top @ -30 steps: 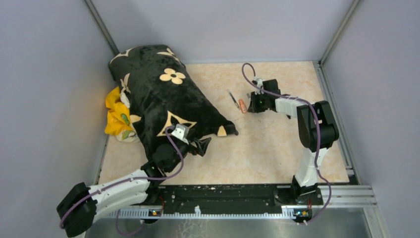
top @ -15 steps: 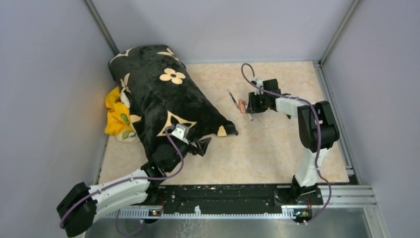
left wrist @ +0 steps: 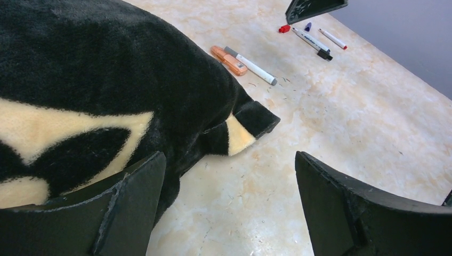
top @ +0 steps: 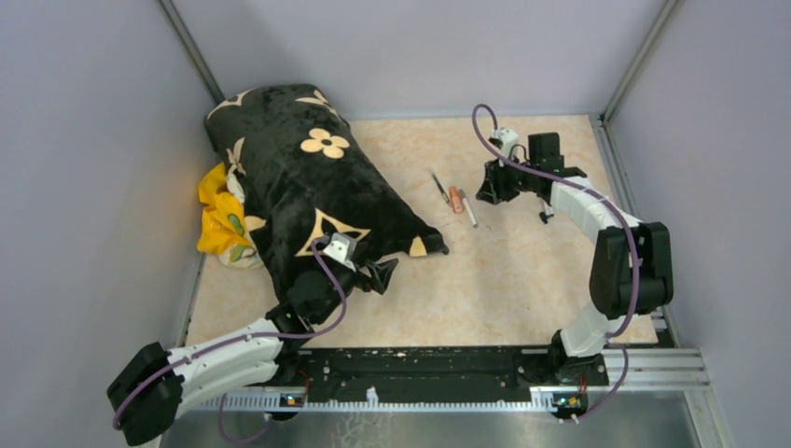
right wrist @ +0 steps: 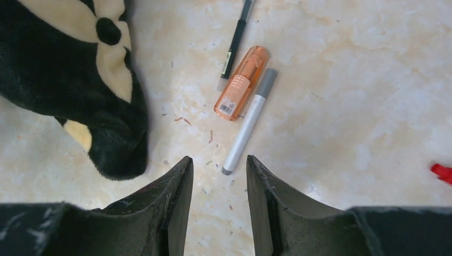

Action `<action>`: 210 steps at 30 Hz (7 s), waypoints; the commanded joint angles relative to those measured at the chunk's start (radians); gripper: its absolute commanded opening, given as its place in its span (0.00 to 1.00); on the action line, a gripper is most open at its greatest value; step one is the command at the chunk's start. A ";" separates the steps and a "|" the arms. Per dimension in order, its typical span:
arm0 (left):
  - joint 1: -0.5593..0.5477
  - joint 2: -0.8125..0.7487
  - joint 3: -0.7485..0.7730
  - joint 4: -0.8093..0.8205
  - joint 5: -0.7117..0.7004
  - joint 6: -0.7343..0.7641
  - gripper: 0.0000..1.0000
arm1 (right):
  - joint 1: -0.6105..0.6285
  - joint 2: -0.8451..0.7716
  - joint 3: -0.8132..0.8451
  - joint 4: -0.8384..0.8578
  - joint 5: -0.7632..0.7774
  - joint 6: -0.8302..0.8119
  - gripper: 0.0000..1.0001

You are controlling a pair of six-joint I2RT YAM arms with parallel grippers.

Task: Insert the pens into the pen caps
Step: Place the pen at the center of the board, then pick up the pen from the center of the board, then move the pen cap to the center of the board.

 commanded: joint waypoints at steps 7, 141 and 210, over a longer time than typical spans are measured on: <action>0.006 0.005 -0.001 0.032 -0.008 -0.004 0.98 | -0.199 -0.067 0.000 -0.026 -0.028 -0.069 0.41; 0.033 0.845 0.522 0.759 0.221 -0.494 0.22 | 0.050 -0.311 -0.148 0.071 -0.756 -0.029 0.00; 0.106 0.310 0.135 0.285 0.404 -0.091 0.00 | -0.315 0.312 0.222 0.085 0.738 0.548 0.30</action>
